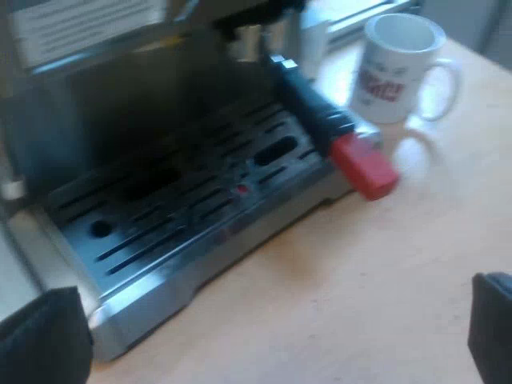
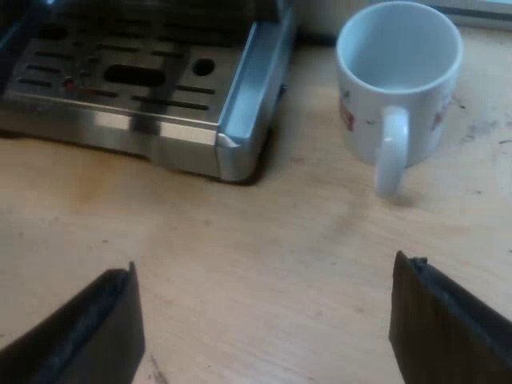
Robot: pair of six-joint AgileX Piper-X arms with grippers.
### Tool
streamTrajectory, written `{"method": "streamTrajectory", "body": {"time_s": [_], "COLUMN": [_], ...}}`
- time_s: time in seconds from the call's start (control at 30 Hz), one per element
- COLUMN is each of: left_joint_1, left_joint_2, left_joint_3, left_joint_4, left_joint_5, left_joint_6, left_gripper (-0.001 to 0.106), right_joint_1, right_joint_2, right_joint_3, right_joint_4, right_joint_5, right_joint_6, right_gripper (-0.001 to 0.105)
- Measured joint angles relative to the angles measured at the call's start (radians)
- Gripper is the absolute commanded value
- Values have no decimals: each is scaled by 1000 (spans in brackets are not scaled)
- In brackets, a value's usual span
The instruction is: Grind coffee beans and then tamp
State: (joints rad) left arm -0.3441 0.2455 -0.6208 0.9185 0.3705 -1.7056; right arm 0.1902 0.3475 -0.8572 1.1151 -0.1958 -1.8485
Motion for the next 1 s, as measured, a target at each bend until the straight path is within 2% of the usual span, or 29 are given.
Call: {"method": "streamTrajectory", "body": {"time_s": [0.2, 0.37, 0.5, 0.67, 0.7, 0.73, 0.8, 0.93, 1.0], "left_joint_1": [-20, -20, -20, -20, -20, -20, -20, -20, -20], "left_joint_2": [81, 107, 107, 107, 107, 107, 107, 107, 107], "left_joint_3": [0, 7, 26, 68, 72, 74, 75, 75, 75], "left_joint_4": [-74, -137, -151, -152, -157, -157, -159, -166, -166], "left_joint_5": [144, 264, 295, 295, 295, 295, 295, 295, 295], "left_joint_6": [0, 11, 11, 11, 11, 11, 11, 12, 24], "left_gripper": [98, 98, 98, 96, 93, 91, 81, 84, 86], "right_joint_1": [126, 246, 337, 475, 508, 529, 587, 716, 756], "right_joint_2": [88, 145, 180, 209, 212, 216, 217, 217, 217], "right_joint_3": [-54, -57, -57, -57, -53, -50, -38, 2, 21], "right_joint_4": [19, 8, -42, -113, -132, -138, -160, -219, -251], "right_joint_5": [-68, -115, -118, -5, 30, 54, 103, 223, 266], "right_joint_6": [-3, -3, 3, 59, 77, 87, 125, 202, 230], "right_gripper": [65, 65, 65, 60, 54, 53, 51, 51, 46]}}
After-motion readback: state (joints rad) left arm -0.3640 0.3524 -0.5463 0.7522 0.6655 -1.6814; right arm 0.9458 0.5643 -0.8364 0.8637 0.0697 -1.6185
